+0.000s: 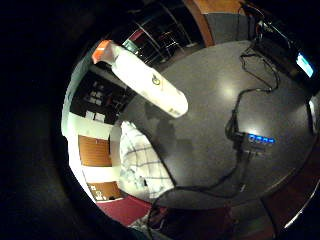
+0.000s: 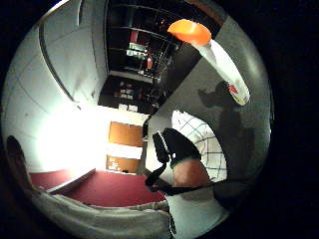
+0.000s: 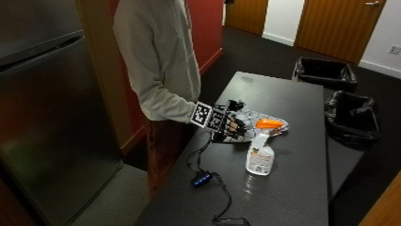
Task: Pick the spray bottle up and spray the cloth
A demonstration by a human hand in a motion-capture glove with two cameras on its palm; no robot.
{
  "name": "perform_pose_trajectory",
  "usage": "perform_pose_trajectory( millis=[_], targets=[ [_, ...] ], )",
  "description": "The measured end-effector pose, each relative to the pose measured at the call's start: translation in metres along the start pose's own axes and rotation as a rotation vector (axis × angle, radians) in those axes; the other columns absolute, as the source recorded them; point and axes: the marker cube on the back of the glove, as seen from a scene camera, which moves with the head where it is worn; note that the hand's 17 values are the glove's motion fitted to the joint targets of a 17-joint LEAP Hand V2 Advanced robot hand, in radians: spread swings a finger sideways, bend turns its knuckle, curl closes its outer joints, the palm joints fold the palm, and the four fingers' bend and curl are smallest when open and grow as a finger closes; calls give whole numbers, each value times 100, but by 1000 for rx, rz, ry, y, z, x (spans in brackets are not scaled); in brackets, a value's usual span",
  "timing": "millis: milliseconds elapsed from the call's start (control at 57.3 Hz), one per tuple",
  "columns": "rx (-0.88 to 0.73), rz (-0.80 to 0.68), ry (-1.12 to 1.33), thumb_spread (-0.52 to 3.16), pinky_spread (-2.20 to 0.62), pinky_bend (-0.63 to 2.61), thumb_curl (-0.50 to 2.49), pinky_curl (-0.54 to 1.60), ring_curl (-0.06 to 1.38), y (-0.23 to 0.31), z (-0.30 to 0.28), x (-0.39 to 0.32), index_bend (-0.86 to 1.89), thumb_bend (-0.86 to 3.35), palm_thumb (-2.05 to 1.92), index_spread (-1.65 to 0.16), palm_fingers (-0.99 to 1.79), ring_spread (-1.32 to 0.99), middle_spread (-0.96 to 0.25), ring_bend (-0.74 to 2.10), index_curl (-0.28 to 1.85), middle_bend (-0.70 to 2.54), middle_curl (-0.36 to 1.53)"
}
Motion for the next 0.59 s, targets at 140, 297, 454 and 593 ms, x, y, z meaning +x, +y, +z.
perform_pose_trajectory(
  millis=[140, 297, 454, 593],
  targets=[
    [46, 55, -106, 99, 14, 37, 38, 35, 30, -15, 21, 5, 11, -3, 62, -22, 11, -3, -2, 37, 21, 29, 36],
    [82, 120, -190, 97, 13, 38, 37, 35, 30, -39, 44, 11, 13, -3, 62, -22, 12, -4, -4, 37, 21, 28, 36],
    [117, 190, -249, 96, 13, 37, 37, 35, 30, -61, 63, 16, 13, -3, 62, -23, 14, -6, -5, 37, 21, 30, 37],
    [133, 232, -295, 94, 11, 36, 37, 35, 30, -80, 75, 17, 13, -3, 63, -24, 16, -7, -6, 37, 22, 30, 38]
  ],
)
